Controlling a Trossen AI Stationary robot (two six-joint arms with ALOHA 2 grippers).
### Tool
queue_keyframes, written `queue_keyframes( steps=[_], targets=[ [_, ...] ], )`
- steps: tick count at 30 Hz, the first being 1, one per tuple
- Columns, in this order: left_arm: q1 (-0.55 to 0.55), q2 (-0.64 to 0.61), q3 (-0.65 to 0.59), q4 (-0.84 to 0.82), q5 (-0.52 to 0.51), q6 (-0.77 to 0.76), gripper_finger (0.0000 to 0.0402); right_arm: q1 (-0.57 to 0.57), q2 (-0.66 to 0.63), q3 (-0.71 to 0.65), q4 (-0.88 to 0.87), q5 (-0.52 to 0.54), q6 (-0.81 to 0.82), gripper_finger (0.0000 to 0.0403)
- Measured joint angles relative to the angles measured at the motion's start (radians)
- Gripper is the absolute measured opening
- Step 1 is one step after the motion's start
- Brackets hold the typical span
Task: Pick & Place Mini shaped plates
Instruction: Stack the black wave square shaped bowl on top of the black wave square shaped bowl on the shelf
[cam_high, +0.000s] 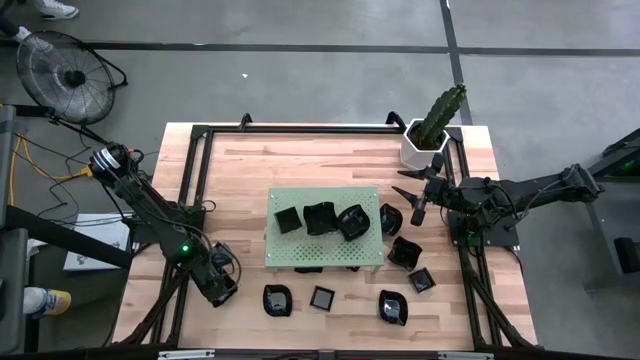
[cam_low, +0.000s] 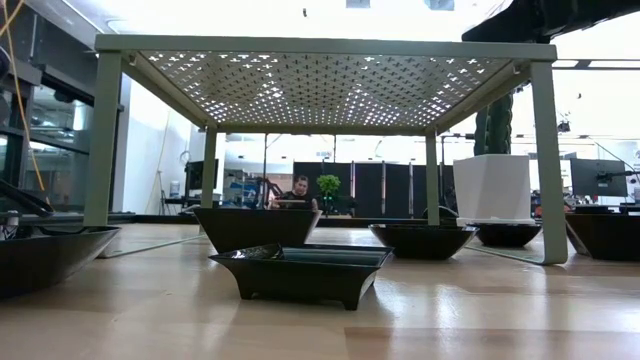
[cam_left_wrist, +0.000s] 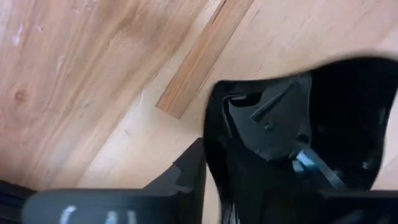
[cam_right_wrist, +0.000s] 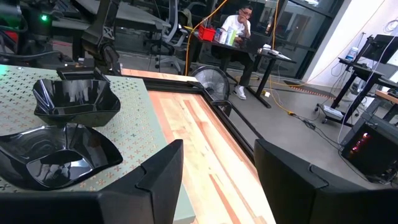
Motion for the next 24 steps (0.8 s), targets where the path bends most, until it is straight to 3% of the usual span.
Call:
queue_keyframes(
  steps=[7,24],
  targets=[
    [0.0,0.0,0.001,0.003,0.002,0.028,0.0005,0.0,0.0,0.0,0.0,0.0,0.0,0.0193],
    [0.002,-0.07,0.001,0.006,-0.03,0.073,0.0001,0.0,0.0,0.0,0.0,0.0,0.0,0.0193]
  ],
)
